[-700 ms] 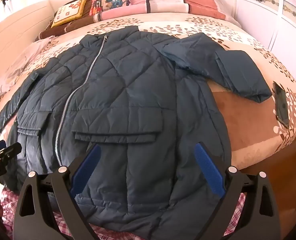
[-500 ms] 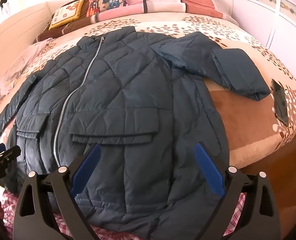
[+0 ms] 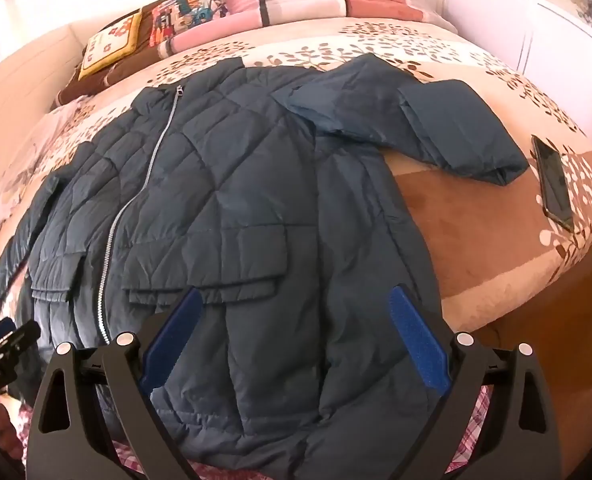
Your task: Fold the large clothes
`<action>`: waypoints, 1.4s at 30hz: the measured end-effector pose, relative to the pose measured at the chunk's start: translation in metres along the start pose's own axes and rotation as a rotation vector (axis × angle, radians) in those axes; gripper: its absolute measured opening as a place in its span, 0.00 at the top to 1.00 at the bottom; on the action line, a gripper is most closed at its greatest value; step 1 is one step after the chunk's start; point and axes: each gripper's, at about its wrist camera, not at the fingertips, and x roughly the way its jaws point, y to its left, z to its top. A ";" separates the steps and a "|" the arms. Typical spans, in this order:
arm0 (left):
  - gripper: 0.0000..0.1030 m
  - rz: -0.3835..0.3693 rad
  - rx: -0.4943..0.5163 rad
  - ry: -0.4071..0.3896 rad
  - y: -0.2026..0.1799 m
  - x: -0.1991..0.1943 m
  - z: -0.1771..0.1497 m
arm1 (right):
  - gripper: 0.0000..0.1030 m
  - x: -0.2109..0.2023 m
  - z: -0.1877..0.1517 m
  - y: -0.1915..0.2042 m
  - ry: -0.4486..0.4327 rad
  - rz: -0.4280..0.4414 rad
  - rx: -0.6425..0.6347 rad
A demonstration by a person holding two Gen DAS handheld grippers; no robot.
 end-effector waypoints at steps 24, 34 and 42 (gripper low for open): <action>0.06 -0.001 0.001 0.003 -0.001 0.003 0.000 | 0.11 0.003 0.004 -0.015 0.028 0.039 0.077; 0.06 -0.002 -0.001 0.003 0.000 0.002 -0.001 | 0.11 0.004 0.005 -0.017 0.027 0.027 0.085; 0.06 -0.001 -0.008 0.011 -0.003 0.005 -0.002 | 0.11 0.007 0.009 -0.029 0.022 -0.010 0.106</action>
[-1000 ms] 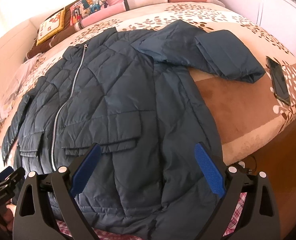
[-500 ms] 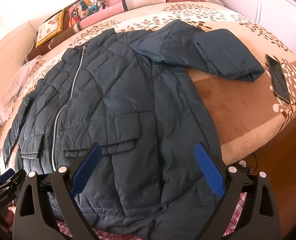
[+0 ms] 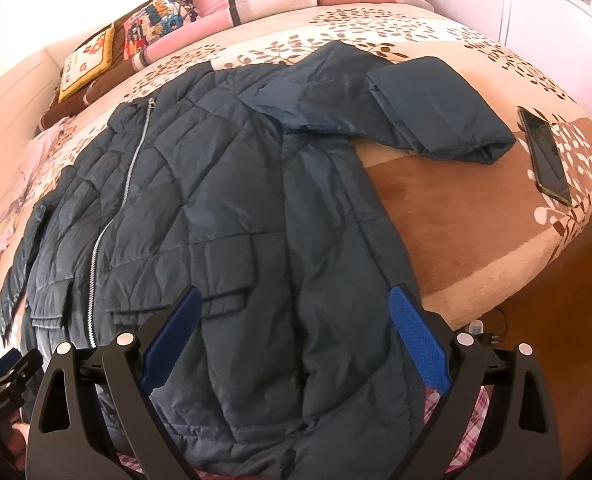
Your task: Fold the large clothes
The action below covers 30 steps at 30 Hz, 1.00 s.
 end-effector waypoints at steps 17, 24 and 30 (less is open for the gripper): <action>0.06 0.008 -0.001 0.048 0.004 0.014 0.004 | 0.11 0.011 0.008 -0.016 0.015 -0.023 0.021; 0.06 0.008 -0.014 0.045 0.007 0.014 0.003 | 0.11 0.013 0.006 -0.012 0.021 -0.025 0.003; 0.06 0.003 -0.017 0.044 0.010 0.015 0.004 | 0.11 0.011 0.006 -0.009 0.014 -0.036 -0.014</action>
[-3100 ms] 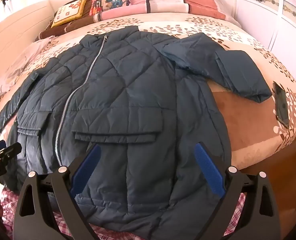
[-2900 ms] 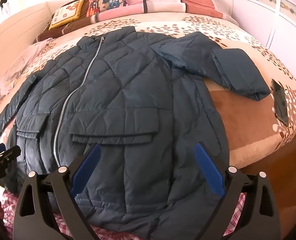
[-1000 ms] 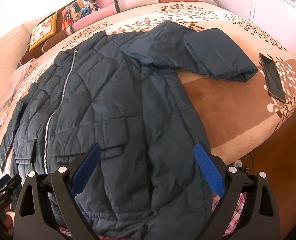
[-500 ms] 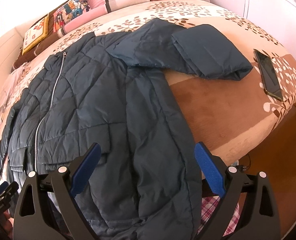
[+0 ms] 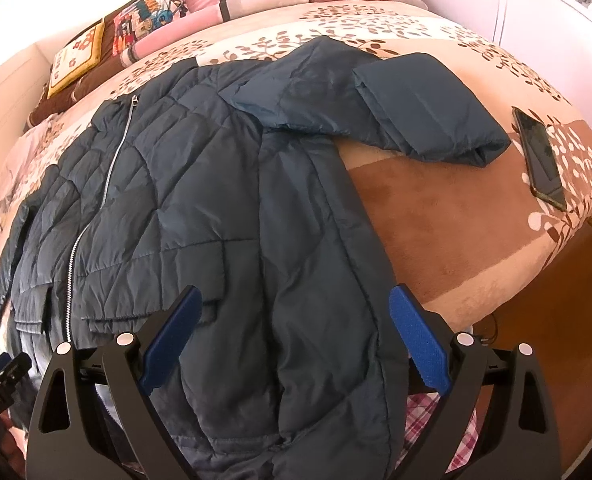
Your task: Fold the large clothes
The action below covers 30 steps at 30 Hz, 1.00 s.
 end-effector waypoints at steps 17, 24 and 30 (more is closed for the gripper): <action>0.06 0.014 0.016 0.000 -0.006 0.011 0.021 | 0.11 0.003 0.030 -0.017 -0.041 -0.059 0.008; 0.06 -0.002 0.062 -0.004 -0.030 0.020 0.045 | 0.11 0.022 0.066 -0.051 -0.074 -0.144 0.026; 0.06 -0.035 0.095 -0.002 -0.055 0.027 0.064 | 0.11 0.040 0.079 -0.086 -0.043 -0.134 0.084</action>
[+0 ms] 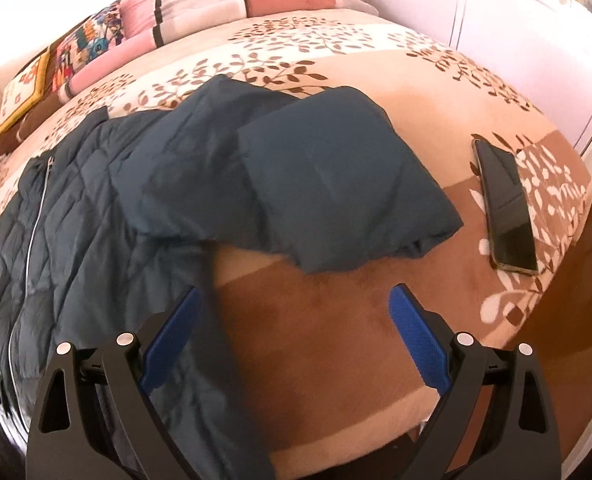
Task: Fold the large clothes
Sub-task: 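Grasp the cuff of the jacket sleeve with the right tool, then lift the sleeve and fold it across the jacket body, then open the right tool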
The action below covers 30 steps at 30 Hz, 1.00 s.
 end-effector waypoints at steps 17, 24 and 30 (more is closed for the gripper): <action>0.06 -0.010 0.041 0.047 -0.021 0.017 0.011 | 0.53 0.057 0.031 -0.037 0.085 -0.074 0.004; 0.06 -0.031 0.031 0.006 -0.014 0.001 0.010 | 0.81 0.021 0.033 -0.055 0.044 0.060 0.122; 0.06 -0.074 0.012 -0.038 -0.004 -0.013 0.007 | 0.82 -0.046 0.056 -0.025 -0.044 0.093 0.072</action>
